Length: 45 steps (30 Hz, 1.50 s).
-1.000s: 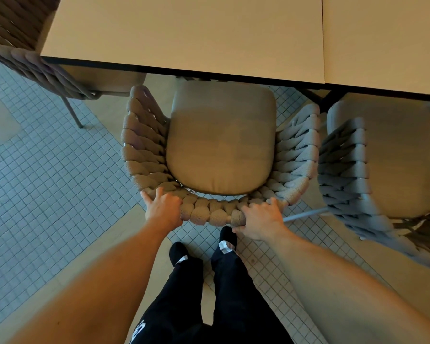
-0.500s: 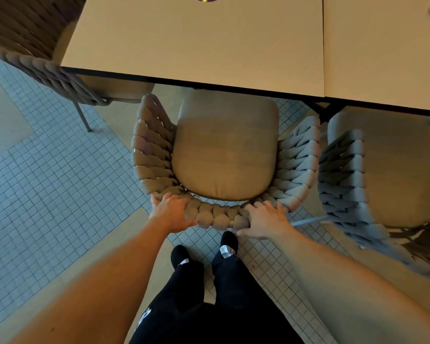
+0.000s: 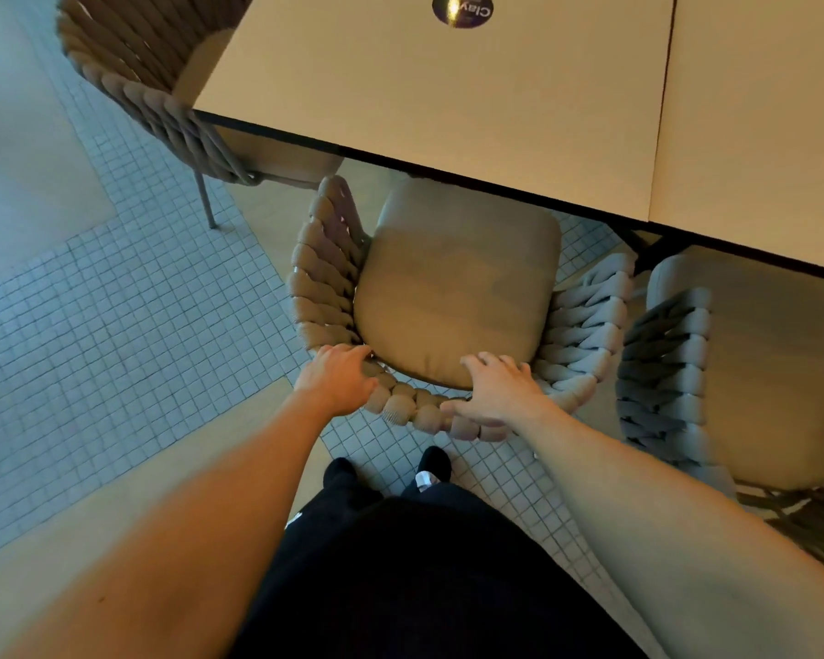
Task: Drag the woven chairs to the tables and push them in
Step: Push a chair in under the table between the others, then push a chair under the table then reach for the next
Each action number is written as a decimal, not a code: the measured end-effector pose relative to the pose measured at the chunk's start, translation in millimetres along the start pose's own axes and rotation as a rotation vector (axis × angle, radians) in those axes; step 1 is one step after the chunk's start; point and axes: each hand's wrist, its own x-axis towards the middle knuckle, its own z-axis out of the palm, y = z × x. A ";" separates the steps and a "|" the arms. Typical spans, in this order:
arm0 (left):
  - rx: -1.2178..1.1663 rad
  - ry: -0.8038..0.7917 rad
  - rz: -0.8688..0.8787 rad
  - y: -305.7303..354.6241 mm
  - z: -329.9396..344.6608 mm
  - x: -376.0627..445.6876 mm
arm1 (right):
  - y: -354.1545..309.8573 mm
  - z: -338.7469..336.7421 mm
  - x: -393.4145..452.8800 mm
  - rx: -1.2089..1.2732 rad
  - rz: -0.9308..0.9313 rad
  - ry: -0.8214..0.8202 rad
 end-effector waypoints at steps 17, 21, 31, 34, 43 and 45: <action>-0.178 0.151 -0.226 -102.9 -29.8 -39.9 | -128.6 -46.5 55.6 -0.253 -0.297 -0.039; -0.207 0.149 -0.245 -153.0 -41.7 -39.5 | -179.3 -52.3 74.7 -0.279 -0.319 -0.028; -0.263 0.149 -0.305 -303.5 -80.6 -22.1 | -329.0 -72.2 130.2 -0.319 -0.320 -0.043; -0.244 0.159 -0.295 -341.4 -95.5 -18.6 | -369.5 -76.7 145.0 -0.325 -0.309 -0.044; -0.263 0.155 -0.321 -432.4 -136.4 -5.0 | -468.1 -93.4 186.8 -0.360 -0.332 -0.030; -0.268 0.160 -0.330 -447.0 -146.7 1.0 | -483.9 -100.4 198.9 -0.373 -0.345 -0.028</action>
